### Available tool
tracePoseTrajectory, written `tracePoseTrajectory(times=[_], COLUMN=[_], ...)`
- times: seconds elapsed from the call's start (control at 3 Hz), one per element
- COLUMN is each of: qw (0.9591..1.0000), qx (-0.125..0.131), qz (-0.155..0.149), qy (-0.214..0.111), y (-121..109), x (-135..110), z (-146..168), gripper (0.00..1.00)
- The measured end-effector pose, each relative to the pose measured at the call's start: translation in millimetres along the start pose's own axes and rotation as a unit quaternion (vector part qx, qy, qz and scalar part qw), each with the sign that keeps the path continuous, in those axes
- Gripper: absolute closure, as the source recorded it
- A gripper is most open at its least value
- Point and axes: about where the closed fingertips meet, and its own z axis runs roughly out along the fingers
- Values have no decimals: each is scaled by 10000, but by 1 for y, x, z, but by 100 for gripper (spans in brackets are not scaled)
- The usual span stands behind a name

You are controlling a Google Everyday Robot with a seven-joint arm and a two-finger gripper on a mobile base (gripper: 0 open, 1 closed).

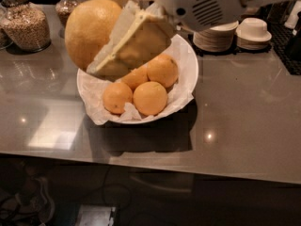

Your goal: Pick orange from white bowl

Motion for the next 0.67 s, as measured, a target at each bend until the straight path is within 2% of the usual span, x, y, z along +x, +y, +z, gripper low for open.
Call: tracePoseTrajectory(times=[0.33,0.67], qw=[9997,9997], qx=[184,215], qz=[146,-14], qy=[-115,-104], y=[0,4], x=[7,-11], z=[-18,-20], gripper=[100,100])
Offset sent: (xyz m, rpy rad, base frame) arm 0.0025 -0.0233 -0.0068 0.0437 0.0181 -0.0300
